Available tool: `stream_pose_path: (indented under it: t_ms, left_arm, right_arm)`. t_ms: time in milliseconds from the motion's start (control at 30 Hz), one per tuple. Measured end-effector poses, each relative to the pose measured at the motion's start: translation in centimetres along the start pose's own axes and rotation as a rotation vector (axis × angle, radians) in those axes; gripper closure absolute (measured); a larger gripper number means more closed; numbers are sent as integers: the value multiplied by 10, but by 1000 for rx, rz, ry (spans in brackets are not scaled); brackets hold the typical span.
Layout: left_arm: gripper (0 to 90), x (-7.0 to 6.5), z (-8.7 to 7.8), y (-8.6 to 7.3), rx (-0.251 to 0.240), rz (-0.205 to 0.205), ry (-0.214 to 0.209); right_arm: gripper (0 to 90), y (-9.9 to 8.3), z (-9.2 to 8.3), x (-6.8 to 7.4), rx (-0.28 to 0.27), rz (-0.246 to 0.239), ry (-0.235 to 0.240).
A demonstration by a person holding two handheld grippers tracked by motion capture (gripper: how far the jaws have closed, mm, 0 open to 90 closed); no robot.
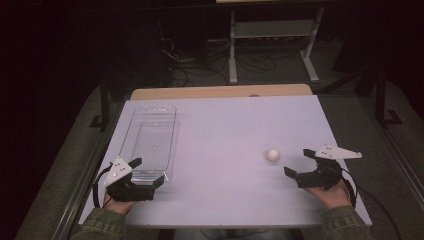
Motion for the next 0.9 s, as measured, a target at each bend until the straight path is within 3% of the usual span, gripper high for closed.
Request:
stream_pose_path:
  t_ms: [900]
  left_arm:
    - [0, -1, 2, -2, 15, 3, 5]
  right_arm:
    - [0, 0, 1, 2, 5, -6, 7]
Point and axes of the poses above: each handheld gripper's, and its own axes: z roughly forward along the jaws, y roughly out of its top, x roughly to its left, the point moved 7 cm from there along z, roughly forward along the jaws, and after that the axes turned 8 degrees about -z, right-handed, at the moved point
